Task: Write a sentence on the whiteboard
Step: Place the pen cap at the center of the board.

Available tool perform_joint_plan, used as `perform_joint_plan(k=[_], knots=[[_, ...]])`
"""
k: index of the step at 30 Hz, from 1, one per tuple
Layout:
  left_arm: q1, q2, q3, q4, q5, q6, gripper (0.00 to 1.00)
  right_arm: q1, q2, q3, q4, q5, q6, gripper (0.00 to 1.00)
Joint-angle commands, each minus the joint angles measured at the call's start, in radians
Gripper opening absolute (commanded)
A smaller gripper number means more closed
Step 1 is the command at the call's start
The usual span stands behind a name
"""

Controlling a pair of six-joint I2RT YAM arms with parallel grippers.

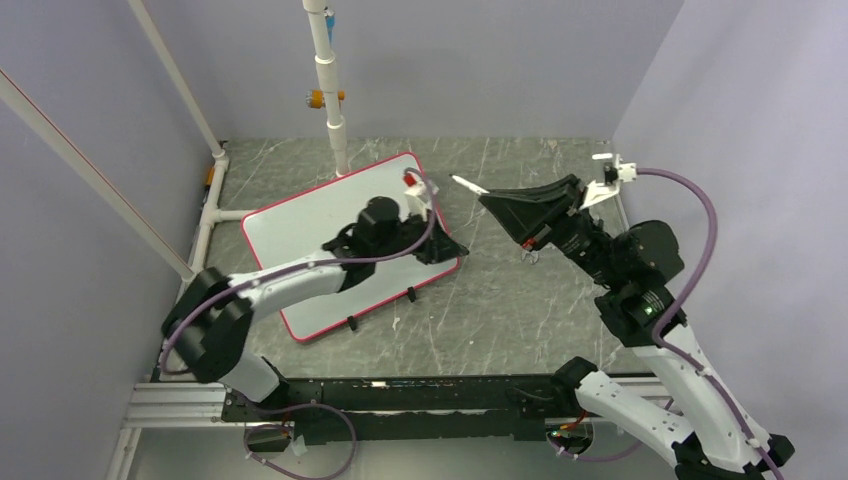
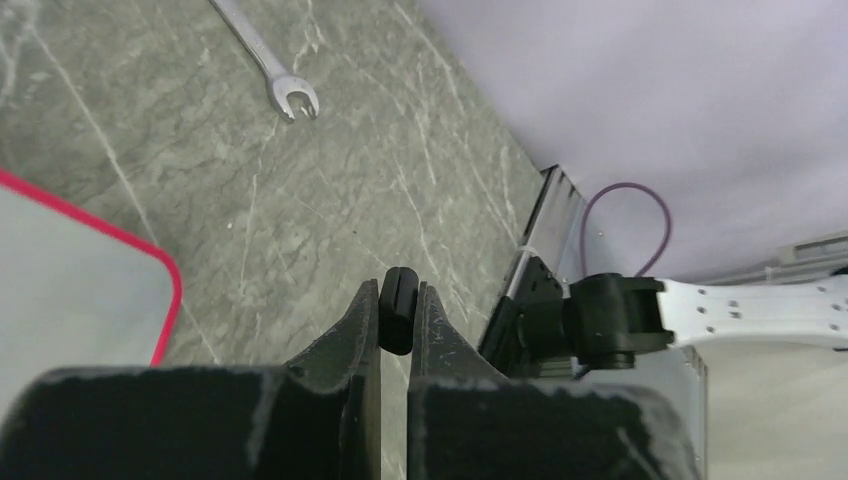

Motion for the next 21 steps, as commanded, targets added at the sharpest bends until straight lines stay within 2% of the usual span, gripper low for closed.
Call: perform_joint_plan(k=[1,10,15,21], knots=[[-0.076,0.144,0.131,0.039,-0.065,0.086,0.0,-0.003,-0.041,0.045,-0.056,0.123,-0.035,0.0],[-0.169,0.496,0.357,-0.056,-0.13,0.118,0.0,-0.002,-0.057,0.037,-0.159,0.174,-0.032,0.0],[-0.2,0.607,0.439,-0.091,-0.15,0.112,0.0,-0.003,-0.067,0.031,-0.181,0.19,-0.037,0.0],[-0.225,0.686,0.49,-0.165,-0.208,0.131,0.1,-0.003,-0.061,0.028,-0.195,0.194,-0.033,0.0]])
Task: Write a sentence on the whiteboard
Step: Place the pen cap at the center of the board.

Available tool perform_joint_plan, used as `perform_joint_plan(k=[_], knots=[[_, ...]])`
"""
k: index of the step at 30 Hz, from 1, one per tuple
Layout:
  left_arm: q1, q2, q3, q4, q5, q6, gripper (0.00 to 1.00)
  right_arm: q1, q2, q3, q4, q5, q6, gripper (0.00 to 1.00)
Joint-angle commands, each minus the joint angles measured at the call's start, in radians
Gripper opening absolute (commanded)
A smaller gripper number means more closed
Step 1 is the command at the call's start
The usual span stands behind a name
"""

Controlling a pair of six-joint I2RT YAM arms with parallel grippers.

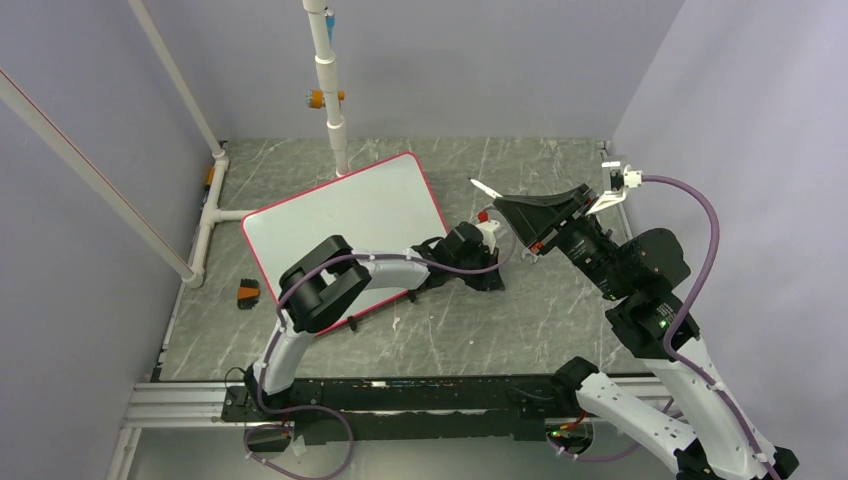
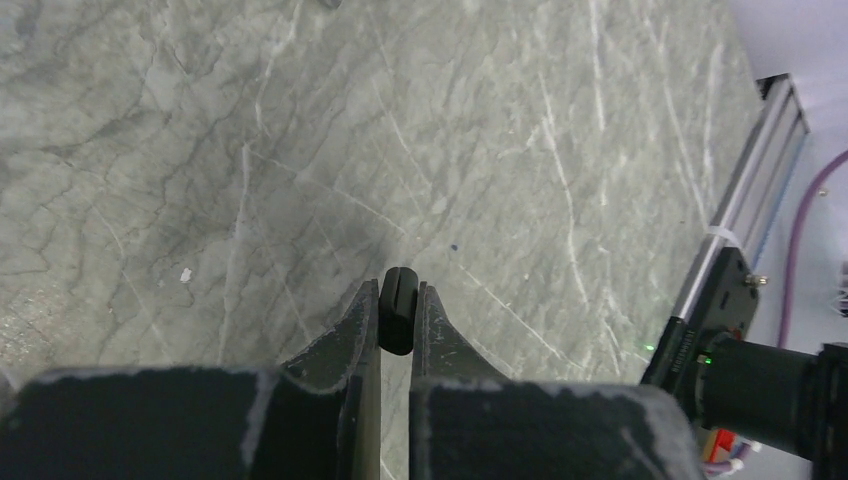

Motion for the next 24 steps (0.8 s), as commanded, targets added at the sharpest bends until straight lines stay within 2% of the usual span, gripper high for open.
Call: perform_joint_plan(k=[1,6,24], knots=[[-0.017,0.031,0.057,-0.04,-0.058,0.031,0.11,-0.002,-0.002,0.017,-0.002,0.016,-0.012,0.0],[-0.021,0.043,0.059,-0.057,-0.077,0.032,0.17,-0.002,0.004,0.019,-0.012,0.021,-0.016,0.0],[-0.04,-0.044,0.08,-0.108,-0.072,0.062,0.59,-0.001,0.004,0.015,-0.015,0.037,-0.012,0.0]])
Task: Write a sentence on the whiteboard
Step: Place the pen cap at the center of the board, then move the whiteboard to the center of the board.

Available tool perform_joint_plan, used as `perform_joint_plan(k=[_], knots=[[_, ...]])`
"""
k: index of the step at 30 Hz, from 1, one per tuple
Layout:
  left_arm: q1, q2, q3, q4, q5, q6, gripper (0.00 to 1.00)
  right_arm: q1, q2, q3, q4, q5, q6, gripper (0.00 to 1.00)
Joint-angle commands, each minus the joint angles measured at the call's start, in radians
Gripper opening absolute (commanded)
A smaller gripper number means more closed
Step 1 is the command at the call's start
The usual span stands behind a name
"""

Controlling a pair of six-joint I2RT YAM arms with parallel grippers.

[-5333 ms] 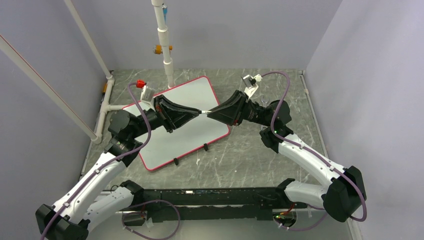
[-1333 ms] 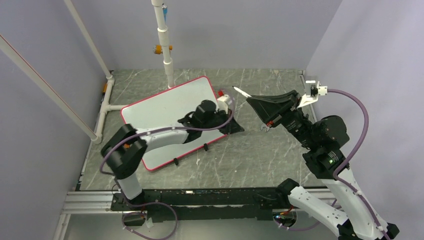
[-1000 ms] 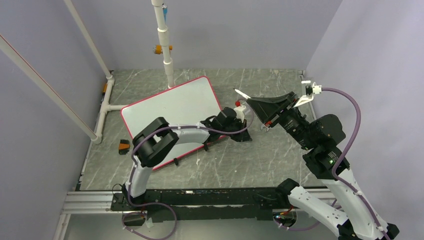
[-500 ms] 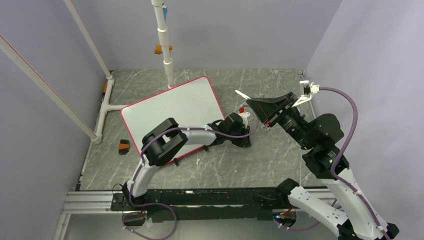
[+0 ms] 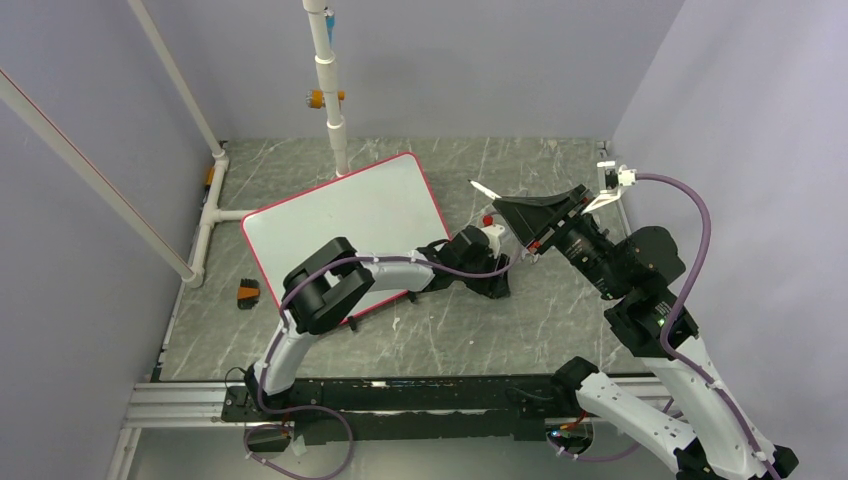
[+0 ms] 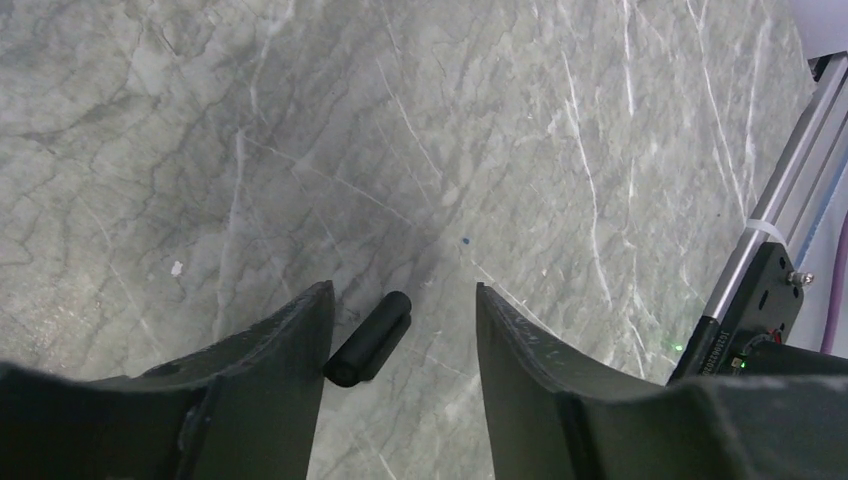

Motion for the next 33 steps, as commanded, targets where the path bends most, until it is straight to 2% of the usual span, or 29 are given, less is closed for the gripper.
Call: perform_joint_plan(k=[1,11,15,23,25,29,31,33], knots=[[-0.01,-0.088,0.043,-0.046,-0.011,0.025,0.6,-0.002,-0.002,0.017,0.023,0.012,-0.012,0.0],[-0.019,-0.299,0.051,-0.186,-0.075,0.112,0.73,-0.002,-0.004,0.075,0.006,0.036,-0.042,0.0],[-0.019,-0.415,0.022,-0.278,-0.148,0.187,0.73,-0.002,-0.001,0.101,0.009,0.042,-0.054,0.0],[0.009,-0.685,-0.02,-0.567,-0.337,0.402,0.72,0.0,0.003,0.124,0.014,0.077,-0.045,0.0],[0.075,-0.761,-0.04,-0.62,-0.301,0.435,0.72,-0.001,0.003,0.118,0.014,0.077,-0.04,0.0],[0.306,-0.866,-0.033,-0.768,-0.121,0.46,0.72,-0.002,-0.007,0.087,0.03,0.073,-0.027,0.0],[0.414,-0.911,-0.048,-0.784,-0.078,0.468,0.8,-0.002,-0.012,0.07,0.043,0.071,-0.018,0.0],[0.504,-0.932,-0.045,-0.803,-0.054,0.482,0.83,-0.001,-0.011,0.06,0.051,0.063,-0.011,0.0]])
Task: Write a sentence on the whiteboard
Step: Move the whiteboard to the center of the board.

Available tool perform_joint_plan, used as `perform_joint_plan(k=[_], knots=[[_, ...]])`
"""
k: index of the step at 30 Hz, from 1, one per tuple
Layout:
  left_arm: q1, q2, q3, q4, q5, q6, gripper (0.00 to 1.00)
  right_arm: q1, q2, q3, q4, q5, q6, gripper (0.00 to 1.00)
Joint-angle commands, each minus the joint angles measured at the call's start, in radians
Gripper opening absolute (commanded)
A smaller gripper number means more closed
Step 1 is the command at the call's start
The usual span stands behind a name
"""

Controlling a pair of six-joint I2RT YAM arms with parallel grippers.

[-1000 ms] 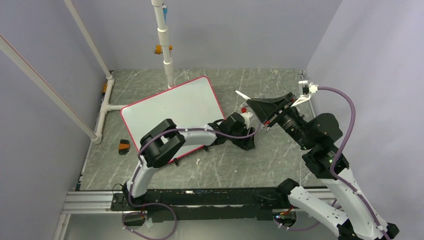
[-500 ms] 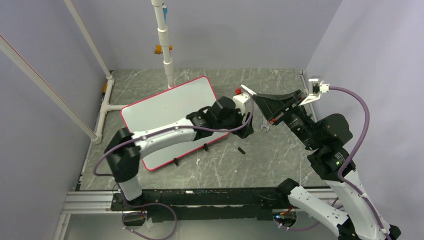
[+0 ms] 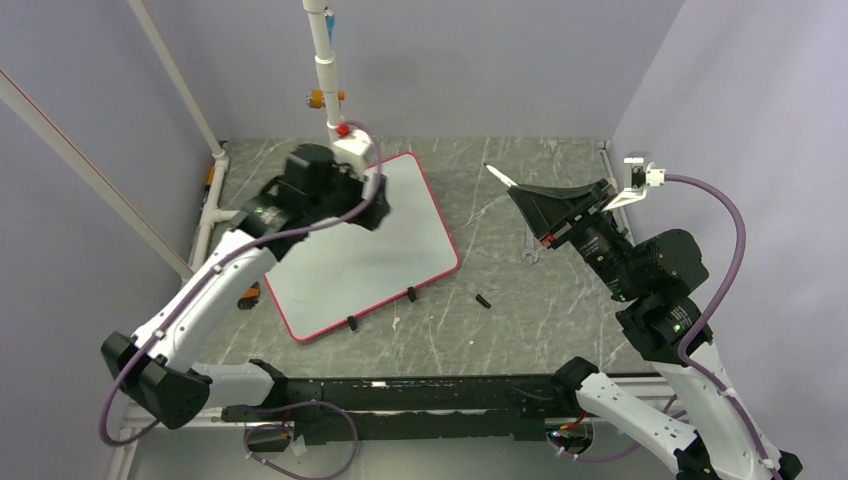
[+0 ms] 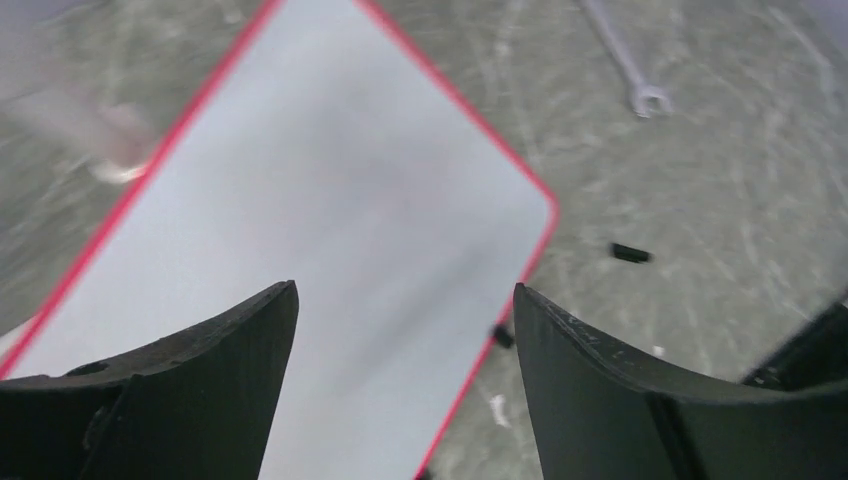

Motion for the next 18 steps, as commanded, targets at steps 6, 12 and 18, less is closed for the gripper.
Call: perform_joint_plan(k=[6,12,18], knots=[[0.332,-0.025,-0.006,-0.102,0.136,0.13,0.85,-0.002,-0.004,-0.034,0.044,-0.014,0.029,0.0],[0.528,0.05,-0.013,-0.053,0.311,0.058,0.86,-0.002,-0.02,-0.052,0.027,-0.013,0.034,0.0],[0.627,0.088,-0.022,-0.007,0.438,0.055,0.87,-0.001,-0.03,-0.057,-0.002,-0.014,0.022,0.0]])
